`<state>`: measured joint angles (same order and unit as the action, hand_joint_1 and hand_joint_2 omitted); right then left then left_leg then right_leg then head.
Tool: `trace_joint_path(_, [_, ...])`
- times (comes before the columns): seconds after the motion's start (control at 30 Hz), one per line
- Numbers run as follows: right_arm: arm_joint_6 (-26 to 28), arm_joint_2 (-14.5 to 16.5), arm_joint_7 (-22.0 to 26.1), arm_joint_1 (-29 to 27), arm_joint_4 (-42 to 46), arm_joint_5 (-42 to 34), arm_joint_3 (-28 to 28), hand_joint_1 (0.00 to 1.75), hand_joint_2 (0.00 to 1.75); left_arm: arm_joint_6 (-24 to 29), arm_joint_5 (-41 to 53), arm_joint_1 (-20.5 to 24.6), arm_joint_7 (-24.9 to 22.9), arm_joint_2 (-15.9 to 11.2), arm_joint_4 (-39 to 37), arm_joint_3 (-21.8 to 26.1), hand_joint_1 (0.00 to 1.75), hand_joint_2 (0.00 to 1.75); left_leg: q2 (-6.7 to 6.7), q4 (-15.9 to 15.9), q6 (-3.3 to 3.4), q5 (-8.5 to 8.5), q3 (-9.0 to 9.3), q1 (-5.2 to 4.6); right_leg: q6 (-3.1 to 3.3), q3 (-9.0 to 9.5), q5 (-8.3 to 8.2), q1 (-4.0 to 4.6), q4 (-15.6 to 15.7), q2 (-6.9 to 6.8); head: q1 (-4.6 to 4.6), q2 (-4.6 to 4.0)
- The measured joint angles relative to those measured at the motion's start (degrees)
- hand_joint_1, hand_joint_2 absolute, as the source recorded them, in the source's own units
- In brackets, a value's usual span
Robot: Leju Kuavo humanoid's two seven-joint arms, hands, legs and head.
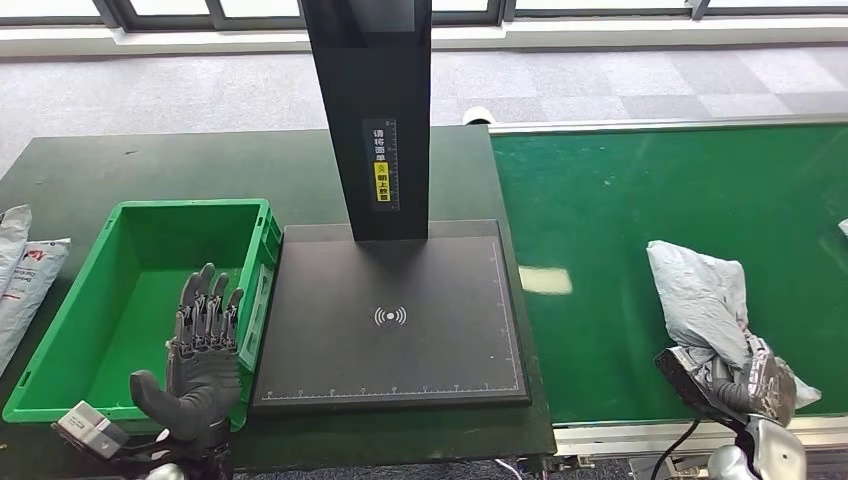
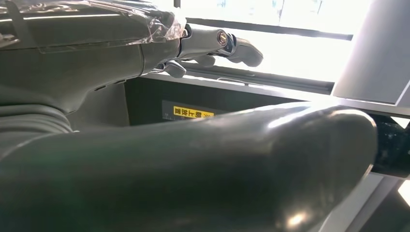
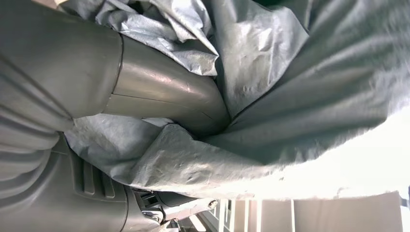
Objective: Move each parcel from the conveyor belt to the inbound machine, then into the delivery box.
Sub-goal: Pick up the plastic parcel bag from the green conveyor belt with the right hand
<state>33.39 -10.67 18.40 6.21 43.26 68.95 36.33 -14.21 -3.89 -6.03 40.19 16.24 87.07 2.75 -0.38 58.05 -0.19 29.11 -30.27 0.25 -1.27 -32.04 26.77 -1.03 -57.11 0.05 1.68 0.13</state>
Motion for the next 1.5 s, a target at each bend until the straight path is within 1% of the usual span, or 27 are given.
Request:
trace_joint_path(0.13, [0.70,2.56,1.32,-1.49,5.57,-1.18,-0.01,1.75,1.75,-0.75,-0.51,0.10,0.00,0.00,-0.36,0.00,0.00,0.00,0.00,0.00,0.00,0.00,-0.11,0.00,0.00,-0.12,0.00,0.00,-0.01,0.00,0.00,0.00])
trace_joint_path(0.37, [1.81,5.12,1.93,-2.56,11.01,-2.56,-2.34,1.75,1.75,-0.85,-0.50,0.10,0.00,0.00,-0.45,0.00,0.00,0.00,0.03,0.00,0.00,0.00,-0.31,0.00,0.00,-0.13,0.00,-0.01,-0.01,0.02,0.00,0.00])
trace_joint_path(0.57, [2.21,6.28,2.03,-2.63,13.17,-2.85,-4.38,1.75,1.75,-0.85,-0.50,0.03,0.00,0.00,-0.39,0.00,0.00,0.00,0.00,0.00,0.00,-0.01,-0.16,-0.01,0.00,-0.17,0.00,-0.01,-0.03,0.00,0.00,0.00])
trace_joint_path(0.8, [3.00,6.70,2.74,-2.75,14.09,-3.76,-5.41,1.75,1.75,-0.96,-0.59,-0.02,0.01,0.00,-0.38,0.00,0.00,0.00,0.00,0.00,0.00,-0.01,-0.33,-0.01,0.00,-0.18,0.00,-0.02,-0.03,0.00,0.00,0.00])
trace_joint_path(0.93, [5.31,7.36,5.53,-2.73,15.43,-6.51,-7.10,1.75,1.75,-2.35,-1.46,-0.36,0.02,0.02,-0.37,0.00,0.00,0.00,0.02,-0.01,0.00,0.00,-0.66,-0.01,0.00,-0.22,0.01,-0.02,-0.03,0.01,0.00,0.00])
trace_joint_path(1.0, [5.99,7.98,8.03,-2.73,16.66,-8.33,-7.61,1.75,1.75,-2.76,-1.56,-0.48,0.02,0.02,-0.38,0.00,0.00,0.00,0.01,-0.01,-0.01,0.00,-0.55,-0.01,0.00,-0.26,0.00,-0.02,-0.04,0.01,0.00,0.00])
trace_joint_path(1.13, [6.26,10.46,18.44,-2.44,20.85,-14.40,-7.96,1.75,1.75,-3.66,-2.46,-0.35,0.01,0.02,-0.82,0.00,0.00,0.00,0.01,-0.01,-0.06,-0.06,-0.39,-0.01,0.03,-0.34,-0.02,-0.02,-0.14,0.01,0.00,0.00])
trace_joint_path(1.2, [6.31,12.17,21.10,-2.18,24.17,-15.28,-9.09,1.75,1.75,-3.91,-2.98,0.04,0.01,0.02,-1.31,0.00,0.00,0.00,0.02,-0.01,-0.06,-0.06,-0.41,0.00,0.03,-0.36,-0.02,-0.02,-0.18,0.02,0.00,0.00])
trace_joint_path(1.3, [6.43,14.63,21.74,-1.33,28.63,-14.37,-11.72,1.75,1.75,-3.93,-3.14,0.66,0.01,0.03,-1.94,0.00,0.00,0.00,0.03,0.00,-0.11,-0.09,-0.26,0.00,0.03,-0.39,-0.02,-0.01,-0.19,0.04,-0.01,0.00])
trace_joint_path(1.43, [6.51,16.93,21.70,-0.55,32.25,-13.87,-13.72,1.75,1.75,-3.91,-3.16,1.02,0.00,0.04,-2.51,0.00,0.00,0.00,-0.08,0.00,-0.11,-0.16,-0.34,-0.01,0.04,-0.37,-0.03,-0.02,-0.22,-0.09,0.00,0.00])
trace_joint_path(1.5, [6.55,18.15,21.68,0.05,34.28,-13.22,-15.61,1.75,1.75,-3.82,-3.13,1.26,0.00,0.04,-2.84,-0.01,0.00,0.00,0.00,0.00,-0.12,-0.17,-0.39,-0.01,0.09,-0.40,-0.06,-0.03,-0.24,0.00,0.00,0.00])
